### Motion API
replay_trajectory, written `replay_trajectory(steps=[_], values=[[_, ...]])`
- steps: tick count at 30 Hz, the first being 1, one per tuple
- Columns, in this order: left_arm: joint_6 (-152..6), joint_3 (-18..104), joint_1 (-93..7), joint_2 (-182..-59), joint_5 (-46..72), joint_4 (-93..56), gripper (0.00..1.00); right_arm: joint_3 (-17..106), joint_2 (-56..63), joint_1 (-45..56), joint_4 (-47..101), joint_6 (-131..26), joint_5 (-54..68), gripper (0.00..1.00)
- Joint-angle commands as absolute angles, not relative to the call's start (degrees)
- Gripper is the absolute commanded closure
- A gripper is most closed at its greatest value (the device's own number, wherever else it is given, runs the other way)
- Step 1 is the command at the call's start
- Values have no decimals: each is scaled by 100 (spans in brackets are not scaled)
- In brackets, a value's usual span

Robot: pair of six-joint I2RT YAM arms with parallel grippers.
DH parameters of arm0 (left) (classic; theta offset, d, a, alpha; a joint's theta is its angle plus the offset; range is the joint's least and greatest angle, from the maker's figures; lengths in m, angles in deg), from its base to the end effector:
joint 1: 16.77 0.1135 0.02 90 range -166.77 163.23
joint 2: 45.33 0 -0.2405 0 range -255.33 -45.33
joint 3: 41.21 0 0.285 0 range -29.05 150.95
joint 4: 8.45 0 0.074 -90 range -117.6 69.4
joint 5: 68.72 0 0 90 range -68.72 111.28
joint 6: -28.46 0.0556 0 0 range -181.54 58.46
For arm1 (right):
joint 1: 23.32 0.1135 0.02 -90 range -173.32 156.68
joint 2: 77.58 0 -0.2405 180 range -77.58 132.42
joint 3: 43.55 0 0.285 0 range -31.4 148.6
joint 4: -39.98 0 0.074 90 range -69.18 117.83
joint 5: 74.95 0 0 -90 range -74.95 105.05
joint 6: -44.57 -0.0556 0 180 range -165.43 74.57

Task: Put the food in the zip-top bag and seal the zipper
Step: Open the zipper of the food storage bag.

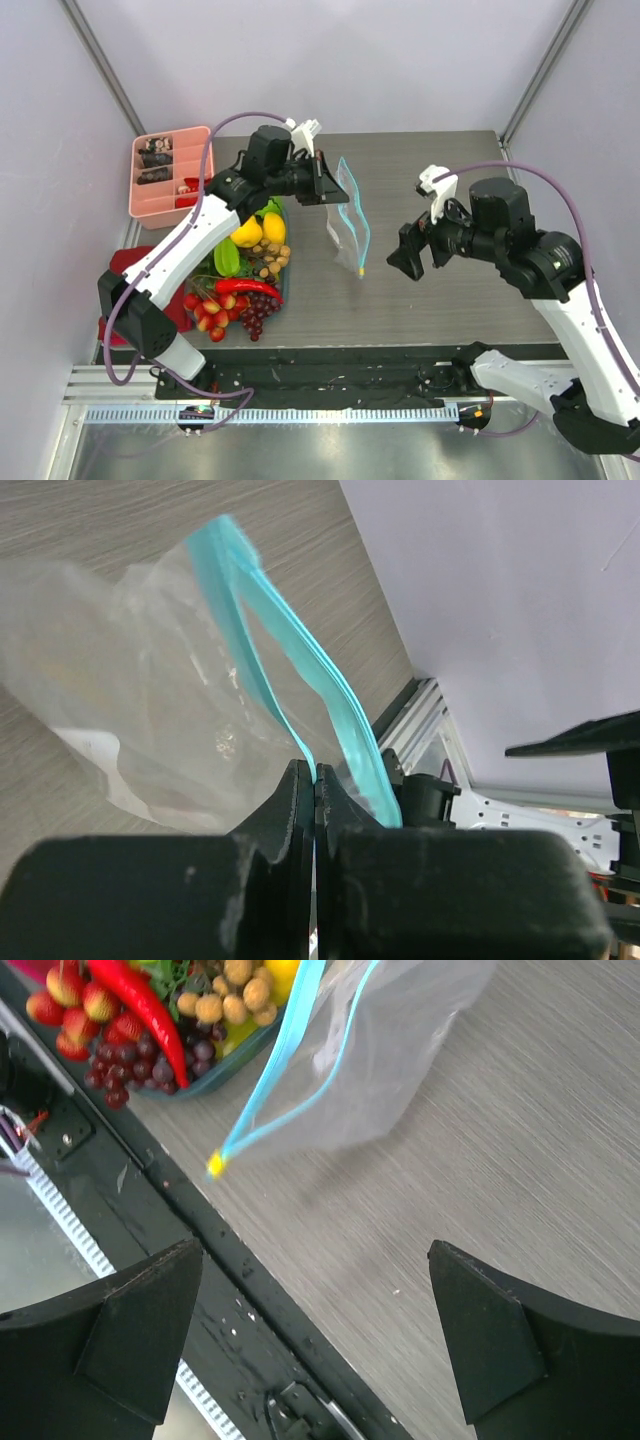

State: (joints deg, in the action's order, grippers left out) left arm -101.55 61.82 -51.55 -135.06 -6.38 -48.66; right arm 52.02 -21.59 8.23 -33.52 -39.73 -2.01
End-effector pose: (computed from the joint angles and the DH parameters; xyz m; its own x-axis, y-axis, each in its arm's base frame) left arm 0.3188 -0.2529 0.3638 -0.8281 -0.1182 -0.5479 0.4084 0.5423 -0.7342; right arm 0.1710 0.1241 0.4235 -0.4029 -0.3588 -0.8420 -0.7514 0.6549 0.0805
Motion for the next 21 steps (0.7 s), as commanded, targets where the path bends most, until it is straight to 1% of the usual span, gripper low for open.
replay_trajectory(steps=[1, 3, 7, 8, 10, 11, 13, 14, 19, 21], values=[[-9845, 6455, -5464, -13524, -54, -5004, 100, 5183, -1712, 840, -2185, -4980, 301, 2], [-9889, 6499, -5535, -13559, 63, -4987, 100, 5227, -1536, 840, -1799, -5288, 354, 5], [-10003, 6508, -5588, -13647, -33, -4926, 100, 5245, -1158, 840, -1472, -5843, 424, 12], [-10021, 6499, -5597, -13647, -60, -4917, 100, 5193, -1131, 840, -1419, -5922, 572, 19], [-10030, 6464, -5623, -13638, -60, -4890, 100, 5114, -1061, 840, -1217, -6001, 661, 24], [-10065, 6446, -5623, -13630, -78, -4873, 100, 5035, -1043, 832, -1156, -6045, 644, 30], [-10109, 6446, -5623, -13621, -60, -4838, 100, 4955, -973, 832, -1050, -6107, 644, 37], [-10135, 6446, -5623, -13612, 1, -4829, 100, 4859, -903, 832, -1102, -6116, 627, 43], [-10136, 6376, -5606, -13524, -69, -4820, 100, 4463, -1043, 840, -1331, -6037, 670, 54], [-10153, 6218, -5606, -13480, -95, -4776, 100, 4366, -1122, 832, -1322, -6019, 696, 55]])
